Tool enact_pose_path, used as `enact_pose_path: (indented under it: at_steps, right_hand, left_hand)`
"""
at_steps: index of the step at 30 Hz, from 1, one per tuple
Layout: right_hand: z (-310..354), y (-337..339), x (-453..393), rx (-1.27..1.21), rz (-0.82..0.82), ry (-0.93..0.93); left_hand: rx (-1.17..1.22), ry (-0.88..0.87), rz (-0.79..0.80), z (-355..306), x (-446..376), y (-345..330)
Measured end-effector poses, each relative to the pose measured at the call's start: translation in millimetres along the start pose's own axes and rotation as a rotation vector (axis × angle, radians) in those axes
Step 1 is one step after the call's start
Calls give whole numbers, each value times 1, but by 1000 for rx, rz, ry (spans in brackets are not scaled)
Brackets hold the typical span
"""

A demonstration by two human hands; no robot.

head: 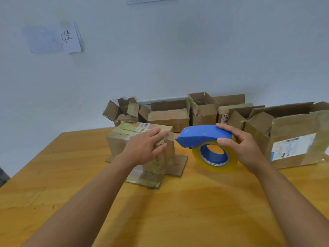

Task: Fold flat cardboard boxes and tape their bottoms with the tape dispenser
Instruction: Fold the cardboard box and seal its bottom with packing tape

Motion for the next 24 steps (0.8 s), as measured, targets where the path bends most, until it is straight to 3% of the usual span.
enact_pose_path:
  at_steps: [12, 19, 24]
  right_hand:
    - [13, -36, -26, 320, 224, 25]
    - [24, -83, -43, 621, 416, 26]
    - [-7, -44, -37, 543, 46, -84]
  left_hand:
    - [-15, -59, -27, -19, -5, 5]
    - [96, 36, -66, -17, -7, 5]
    - [78, 30, -243, -33, -16, 15]
Point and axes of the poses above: each hand's wrist, its own x-axis away from the middle knuckle, its own y-axis out of the back of the hand, z = x × y, the point moved 10 cm from there along -x, towards the middle knuckle, and after that the axes turned 10 degrees about -z, right-handed, at the moved point
